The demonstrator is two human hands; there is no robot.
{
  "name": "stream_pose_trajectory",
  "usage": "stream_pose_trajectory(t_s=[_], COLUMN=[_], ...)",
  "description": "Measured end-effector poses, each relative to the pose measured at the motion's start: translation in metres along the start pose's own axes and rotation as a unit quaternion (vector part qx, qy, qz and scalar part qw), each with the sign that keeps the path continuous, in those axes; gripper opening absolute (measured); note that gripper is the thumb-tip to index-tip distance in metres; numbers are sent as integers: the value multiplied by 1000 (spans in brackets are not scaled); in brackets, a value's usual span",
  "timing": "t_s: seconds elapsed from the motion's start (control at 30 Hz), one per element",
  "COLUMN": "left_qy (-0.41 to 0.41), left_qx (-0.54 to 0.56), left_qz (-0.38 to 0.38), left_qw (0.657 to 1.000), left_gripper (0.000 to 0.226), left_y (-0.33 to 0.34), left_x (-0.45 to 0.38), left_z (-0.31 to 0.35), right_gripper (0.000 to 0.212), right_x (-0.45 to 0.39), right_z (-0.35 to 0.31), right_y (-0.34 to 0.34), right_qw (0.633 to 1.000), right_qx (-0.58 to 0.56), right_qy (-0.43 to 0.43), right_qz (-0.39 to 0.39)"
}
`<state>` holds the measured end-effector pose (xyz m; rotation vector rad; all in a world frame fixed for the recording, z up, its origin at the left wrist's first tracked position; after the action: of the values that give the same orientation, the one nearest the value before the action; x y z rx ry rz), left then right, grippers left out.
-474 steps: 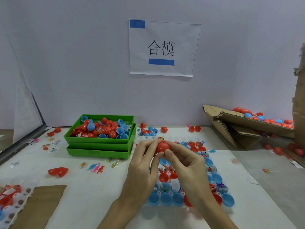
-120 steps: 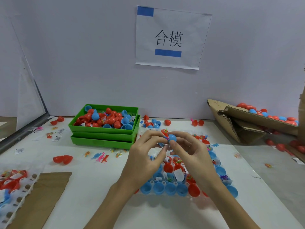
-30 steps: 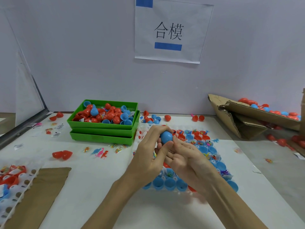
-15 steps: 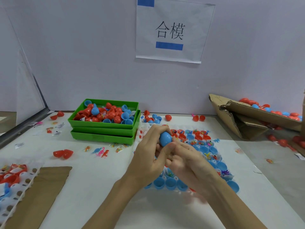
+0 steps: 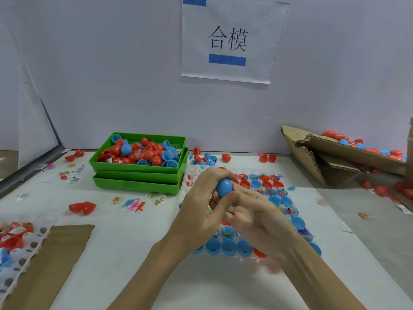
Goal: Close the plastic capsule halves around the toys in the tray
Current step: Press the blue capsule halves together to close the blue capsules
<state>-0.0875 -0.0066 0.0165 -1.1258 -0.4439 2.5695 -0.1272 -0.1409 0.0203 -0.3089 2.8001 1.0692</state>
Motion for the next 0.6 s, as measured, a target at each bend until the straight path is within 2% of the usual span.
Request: stream_pose_trajectory(t_s=[0.13,0.23,0.4,0.6], left_qy=[-6,-19,29,64], left_qx=[-15,-8,-55,-80], left_qz=[4,-5,8,24], left_qw=[1000,1000,998,995], left_gripper=[41,49,32,37], left_y=[-1,-3,-4,-2], left_x=[1,2,1,2], left_z=[-2,-6,-6,3], right_gripper=[48,49,47,49], right_x=[1,0,0,0], right_z=[-4,-6,-1,0], right_y=[3,1,-4,-5], right_qw=[999,999,998,997], right_qx=[-22,3,-8,-45], right_qy=[12,18,44,56], right_qz=[-34,-41,-32,-32])
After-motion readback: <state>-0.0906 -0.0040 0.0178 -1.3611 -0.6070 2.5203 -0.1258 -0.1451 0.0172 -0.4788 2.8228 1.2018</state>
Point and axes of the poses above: each hand's wrist, its own x-axis away from the middle knuckle, its own y-axis out of the palm, z = x × y, the point moved 2 cm from there along -x, towards the middle knuckle, and after that the axes turned 8 degrees about -y, right-handed, at the moved point
